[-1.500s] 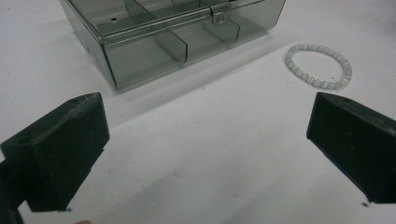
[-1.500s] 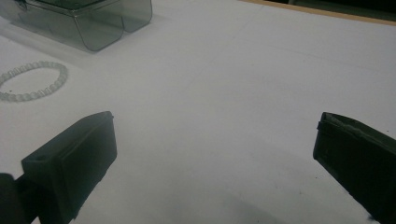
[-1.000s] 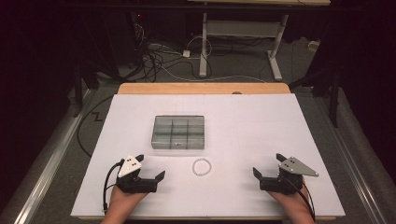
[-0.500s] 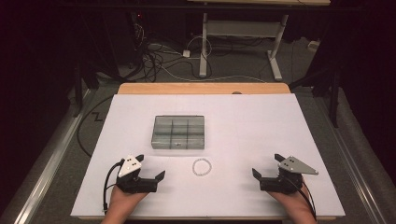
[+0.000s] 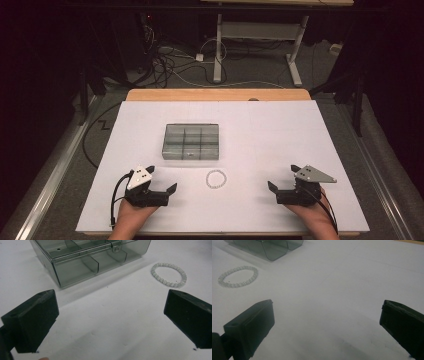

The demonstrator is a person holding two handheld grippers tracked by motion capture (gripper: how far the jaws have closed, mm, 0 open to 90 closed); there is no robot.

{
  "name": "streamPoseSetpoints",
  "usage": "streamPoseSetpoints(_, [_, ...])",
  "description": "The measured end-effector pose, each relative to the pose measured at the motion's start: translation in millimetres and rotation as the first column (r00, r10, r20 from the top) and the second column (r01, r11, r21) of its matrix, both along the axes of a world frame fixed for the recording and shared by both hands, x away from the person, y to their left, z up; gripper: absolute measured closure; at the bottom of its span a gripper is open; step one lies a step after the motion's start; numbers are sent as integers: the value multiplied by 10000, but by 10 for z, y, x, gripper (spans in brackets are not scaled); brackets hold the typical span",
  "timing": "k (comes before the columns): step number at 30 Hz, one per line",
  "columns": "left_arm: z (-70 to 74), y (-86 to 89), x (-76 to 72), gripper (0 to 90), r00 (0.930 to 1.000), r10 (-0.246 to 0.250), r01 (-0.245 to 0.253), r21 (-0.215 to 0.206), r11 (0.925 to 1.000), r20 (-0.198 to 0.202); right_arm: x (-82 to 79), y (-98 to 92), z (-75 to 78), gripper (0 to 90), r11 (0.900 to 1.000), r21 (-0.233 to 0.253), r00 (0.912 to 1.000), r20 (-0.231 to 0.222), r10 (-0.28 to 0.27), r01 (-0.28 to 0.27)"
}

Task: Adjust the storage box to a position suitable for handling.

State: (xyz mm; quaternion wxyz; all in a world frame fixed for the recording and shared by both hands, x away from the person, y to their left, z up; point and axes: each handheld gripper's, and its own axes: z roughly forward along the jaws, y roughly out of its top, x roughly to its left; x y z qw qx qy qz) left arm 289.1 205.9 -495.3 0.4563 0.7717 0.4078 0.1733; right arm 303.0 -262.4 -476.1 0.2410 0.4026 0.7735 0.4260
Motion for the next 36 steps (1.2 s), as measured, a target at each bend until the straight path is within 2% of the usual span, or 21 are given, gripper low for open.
streamPoseSetpoints(5, [0, -3, 1, 0, 10000, -7, 7, 20, 10000, -11, -14, 73, 28, 27, 9996, 53, 9996, -32, 274, -274])
streamPoseSetpoints(14, [-1, -3, 4, 0, 10000, -11, 11, 26, 10000, -25, -35, 222, 68, 73, 9968, 464, 9979, -55, 650, -647])
streamPoseSetpoints(26, [-1, -5, 6, 0, 10000, -35, 35, 34, 10000, -46, -23, 452, 59, 147, 9918, 484, 9928, -148, 1189, -1181])
streamPoseSetpoints(36, [-1, -8, 5, 0, 10000, -33, 33, 63, 10000, -38, 6, 598, 40, 167, 9877, 542, 9884, -317, 1486, -1467])
